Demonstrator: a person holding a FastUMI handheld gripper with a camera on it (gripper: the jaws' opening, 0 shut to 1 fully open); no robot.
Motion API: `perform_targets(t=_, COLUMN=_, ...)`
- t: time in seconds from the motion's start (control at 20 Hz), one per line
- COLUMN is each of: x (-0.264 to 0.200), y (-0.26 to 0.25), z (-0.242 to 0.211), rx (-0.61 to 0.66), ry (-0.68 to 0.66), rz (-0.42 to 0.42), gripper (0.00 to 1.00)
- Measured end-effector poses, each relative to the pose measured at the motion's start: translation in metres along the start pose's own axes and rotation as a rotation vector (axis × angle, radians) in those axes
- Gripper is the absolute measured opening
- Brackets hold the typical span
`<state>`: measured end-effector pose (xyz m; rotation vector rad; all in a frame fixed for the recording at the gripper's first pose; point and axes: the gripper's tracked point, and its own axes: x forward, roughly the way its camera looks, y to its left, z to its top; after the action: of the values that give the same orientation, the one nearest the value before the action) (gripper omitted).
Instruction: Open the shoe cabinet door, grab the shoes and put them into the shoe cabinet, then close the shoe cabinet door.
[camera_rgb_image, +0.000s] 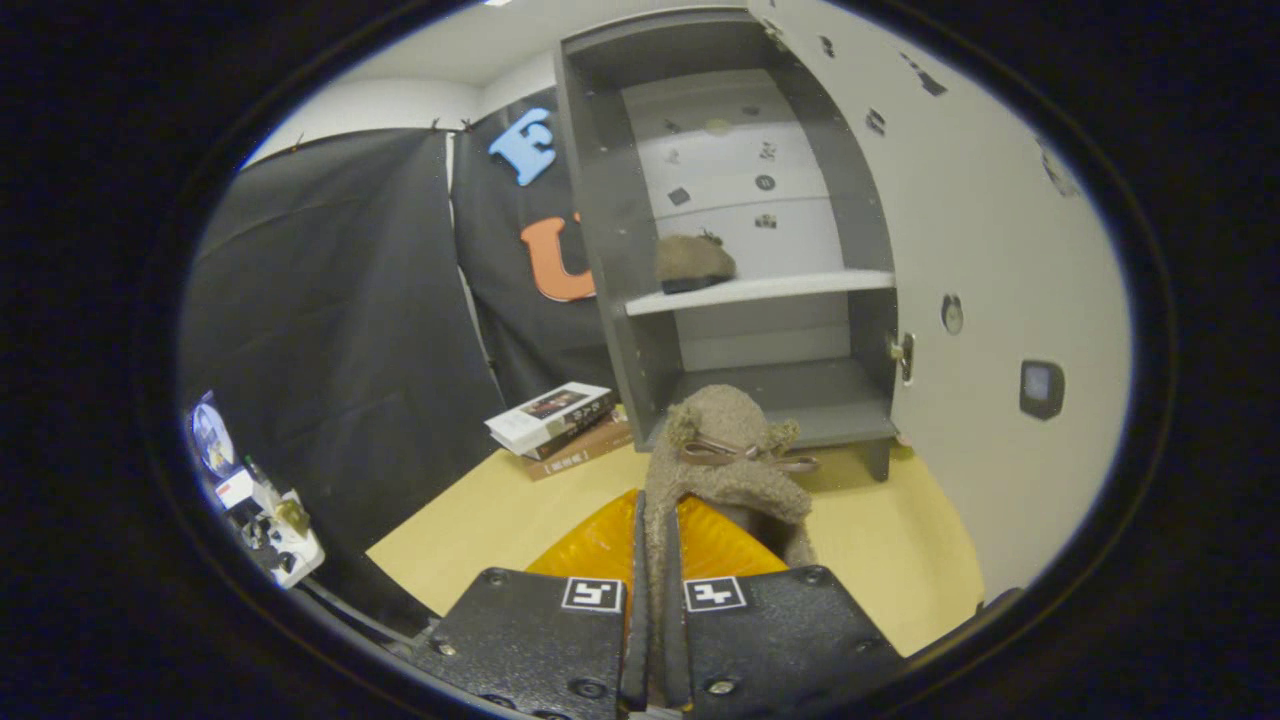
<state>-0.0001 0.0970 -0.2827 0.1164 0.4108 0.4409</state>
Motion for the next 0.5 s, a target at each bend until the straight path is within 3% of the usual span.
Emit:
perform_targets(t=0.25, x=-0.042, y=0.018, z=0.102, rx=-0.07, ry=-0.149, rz=-0.012, gripper=0.09)
perform_targets(t=0.5, x=-0.066, y=0.011, z=0.204, rx=-0.129, ry=-0.268, rz=-0.099, gripper=0.09)
